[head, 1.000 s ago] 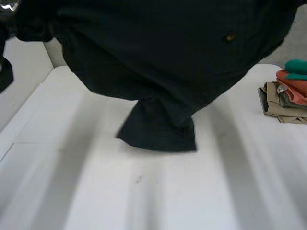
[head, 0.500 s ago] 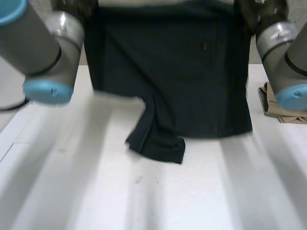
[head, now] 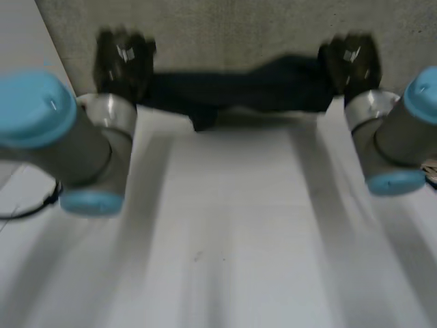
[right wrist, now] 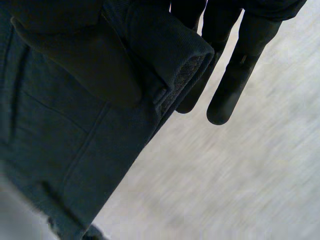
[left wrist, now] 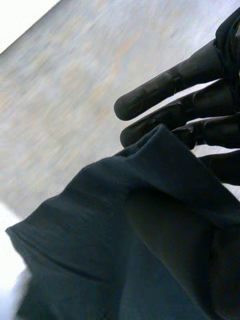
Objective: Fold the laundry.
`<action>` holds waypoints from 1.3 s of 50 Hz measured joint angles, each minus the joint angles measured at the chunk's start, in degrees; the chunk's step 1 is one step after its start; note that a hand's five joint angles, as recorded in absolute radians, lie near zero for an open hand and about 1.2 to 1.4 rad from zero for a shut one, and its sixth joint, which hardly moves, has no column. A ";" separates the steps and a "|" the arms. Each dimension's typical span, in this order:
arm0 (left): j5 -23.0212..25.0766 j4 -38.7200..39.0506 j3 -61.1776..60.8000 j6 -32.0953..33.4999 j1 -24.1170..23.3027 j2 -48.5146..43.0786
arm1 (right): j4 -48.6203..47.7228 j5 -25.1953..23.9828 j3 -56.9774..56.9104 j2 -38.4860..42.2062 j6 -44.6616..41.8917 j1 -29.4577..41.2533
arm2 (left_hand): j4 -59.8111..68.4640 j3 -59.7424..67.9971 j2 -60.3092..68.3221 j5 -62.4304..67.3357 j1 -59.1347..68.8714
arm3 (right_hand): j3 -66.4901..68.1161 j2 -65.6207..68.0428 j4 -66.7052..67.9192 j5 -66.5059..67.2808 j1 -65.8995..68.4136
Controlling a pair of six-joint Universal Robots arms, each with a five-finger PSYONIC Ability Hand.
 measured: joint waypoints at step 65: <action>-0.76 -19.17 -23.05 7.22 -14.10 10.18 | 38.61 -6.44 32.22 -25.79 -12.93 -5.68 | 0.00 0.00 0.02 1.42 0.00 | -44.13 -43.03 -45.54 -45.37 -37.57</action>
